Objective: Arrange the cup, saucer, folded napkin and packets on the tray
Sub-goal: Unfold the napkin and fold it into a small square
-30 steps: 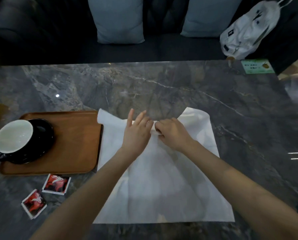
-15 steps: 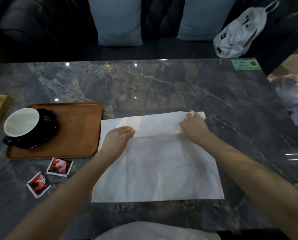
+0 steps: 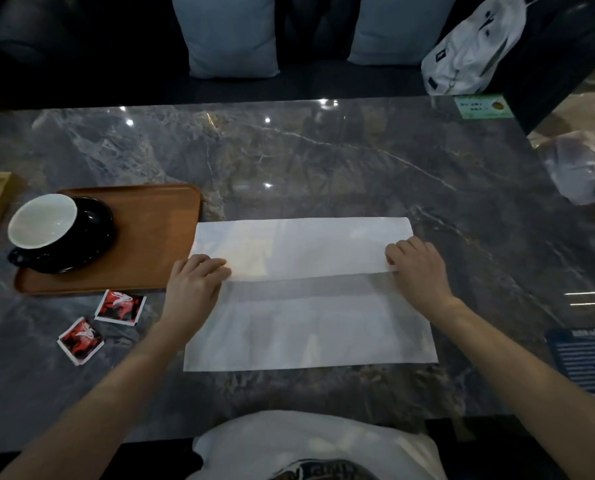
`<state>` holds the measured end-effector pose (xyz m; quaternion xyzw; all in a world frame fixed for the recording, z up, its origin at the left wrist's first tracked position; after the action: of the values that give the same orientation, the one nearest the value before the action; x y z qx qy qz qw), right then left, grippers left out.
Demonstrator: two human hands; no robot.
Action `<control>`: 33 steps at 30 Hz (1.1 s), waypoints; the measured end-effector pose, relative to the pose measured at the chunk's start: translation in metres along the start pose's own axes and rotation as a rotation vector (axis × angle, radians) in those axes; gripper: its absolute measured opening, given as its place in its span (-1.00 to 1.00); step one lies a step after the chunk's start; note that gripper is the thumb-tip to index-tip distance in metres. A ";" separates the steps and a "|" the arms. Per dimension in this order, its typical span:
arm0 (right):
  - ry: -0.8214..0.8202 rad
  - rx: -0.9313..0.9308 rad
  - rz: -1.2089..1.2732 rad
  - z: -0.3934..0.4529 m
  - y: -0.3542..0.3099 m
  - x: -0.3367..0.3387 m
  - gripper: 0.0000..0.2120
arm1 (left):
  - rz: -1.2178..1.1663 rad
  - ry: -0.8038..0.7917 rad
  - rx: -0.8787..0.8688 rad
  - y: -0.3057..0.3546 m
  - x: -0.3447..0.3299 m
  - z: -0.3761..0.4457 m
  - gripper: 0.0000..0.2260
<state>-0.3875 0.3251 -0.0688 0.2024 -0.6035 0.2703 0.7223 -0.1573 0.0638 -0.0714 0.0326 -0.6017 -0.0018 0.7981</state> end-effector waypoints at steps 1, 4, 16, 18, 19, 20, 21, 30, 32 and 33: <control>0.009 -0.009 0.016 -0.006 0.001 -0.001 -0.74 | 0.009 -0.002 -0.013 0.003 0.000 -0.005 -0.86; 0.007 -0.028 0.099 -0.028 0.002 -0.005 -0.72 | 0.017 -0.034 -0.049 0.013 -0.003 -0.023 -0.86; 0.071 0.025 0.060 -0.106 0.011 -0.020 -0.60 | -0.002 0.014 -0.113 0.042 -0.010 -0.089 -0.69; 0.092 0.099 0.032 -0.116 0.011 -0.023 -0.66 | -0.005 0.016 -0.108 0.045 -0.009 -0.095 -0.71; 0.094 0.121 0.013 -0.121 0.011 -0.024 -0.66 | -0.003 0.014 -0.114 0.047 -0.009 -0.097 -0.71; 0.089 0.134 -0.005 -0.126 0.012 -0.026 -0.63 | -0.004 0.006 -0.125 0.049 -0.009 -0.099 -0.71; 0.079 0.139 -0.023 -0.130 0.012 -0.027 -0.59 | -0.006 -0.001 -0.136 0.050 -0.010 -0.101 -0.72; -0.011 0.110 -0.044 -0.146 0.021 -0.027 -0.54 | 0.021 -0.062 -0.197 0.054 -0.013 -0.110 -0.46; -0.017 0.119 -0.044 -0.147 0.021 -0.028 -0.55 | 0.021 -0.033 -0.194 0.052 -0.014 -0.111 -0.46; -0.015 0.122 -0.045 -0.148 0.022 -0.029 -0.55 | 0.021 -0.016 -0.191 0.051 -0.015 -0.112 -0.47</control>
<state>-0.2924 0.4292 -0.1261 0.2615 -0.5868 0.2886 0.7099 -0.0558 0.1214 -0.1142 -0.0497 -0.6053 -0.0509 0.7928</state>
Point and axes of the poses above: each hand's wrist, its own z-axis towards the middle knuckle, its own x-axis out of the back of the hand, y = z × x, the point moved 2 cm from there along z, towards the middle knuckle, and after that the axes turned 14 degrees about -x, right-handed, at the moved point
